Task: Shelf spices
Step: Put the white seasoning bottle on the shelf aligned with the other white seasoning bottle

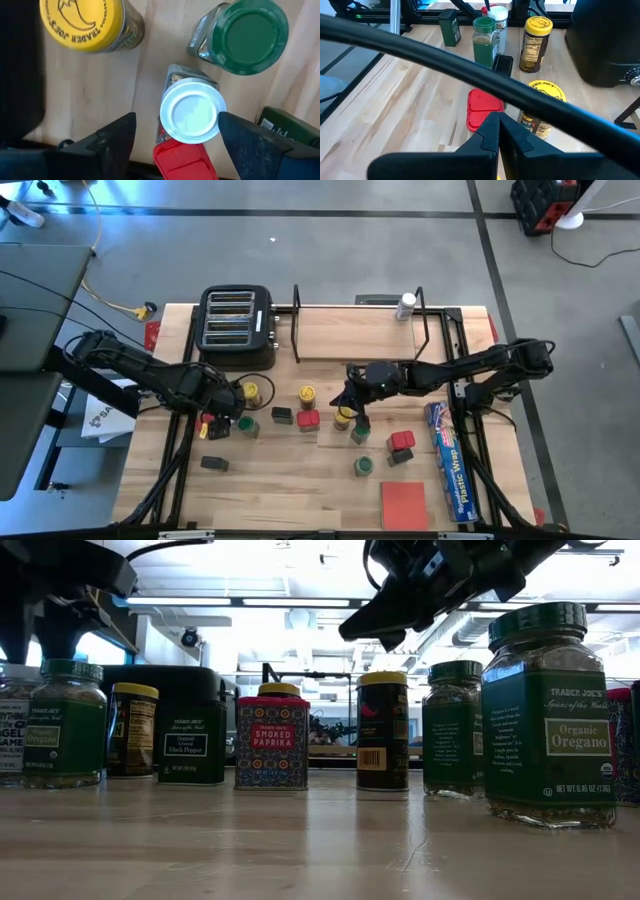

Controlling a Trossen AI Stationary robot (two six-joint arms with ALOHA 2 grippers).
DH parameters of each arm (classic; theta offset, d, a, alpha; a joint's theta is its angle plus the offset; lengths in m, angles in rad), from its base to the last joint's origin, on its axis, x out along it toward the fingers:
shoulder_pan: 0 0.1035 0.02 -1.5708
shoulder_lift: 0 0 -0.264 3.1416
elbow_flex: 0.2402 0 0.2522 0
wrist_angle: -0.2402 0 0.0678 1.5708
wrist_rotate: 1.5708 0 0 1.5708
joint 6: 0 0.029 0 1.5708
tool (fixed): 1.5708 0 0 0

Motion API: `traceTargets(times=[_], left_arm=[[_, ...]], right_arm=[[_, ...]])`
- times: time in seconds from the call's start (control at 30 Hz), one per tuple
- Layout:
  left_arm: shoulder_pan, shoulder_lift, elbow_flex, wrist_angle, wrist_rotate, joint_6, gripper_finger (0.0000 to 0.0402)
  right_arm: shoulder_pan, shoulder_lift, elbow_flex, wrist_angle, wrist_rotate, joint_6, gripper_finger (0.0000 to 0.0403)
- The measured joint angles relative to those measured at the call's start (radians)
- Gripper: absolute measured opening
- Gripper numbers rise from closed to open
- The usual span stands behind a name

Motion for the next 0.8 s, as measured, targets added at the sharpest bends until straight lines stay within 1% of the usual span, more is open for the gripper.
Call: traceTargets(times=[0.17, 0.37, 0.53, 0.7, 0.8], left_arm=[[-0.005, 0.001, 0.002, 0.005, -0.015, 0.031, 0.0282], [-0.008, 0.006, 0.049, -0.036, -0.028, 0.025, 0.0282], [-0.027, 0.005, 0.045, -0.044, 0.002, 0.048, 0.0282], [-0.049, 0.007, 0.046, -0.027, -0.062, 0.011, 0.0282], [-0.052, 0.008, 0.040, -0.001, -0.069, -0.023, 0.0282]], right_arm=[[0.000, 0.000, 0.000, 0.000, 0.000, 0.004, 0.0000], [0.000, 0.000, 0.000, 0.000, 0.000, 0.004, 0.0000], [0.000, 0.000, 0.000, 0.002, 0.000, 0.004, 0.0000], [0.000, 0.000, 0.000, 0.004, 0.000, 0.004, 0.0000], [0.000, 0.000, 0.000, 0.004, 0.000, 0.004, 0.0000]])
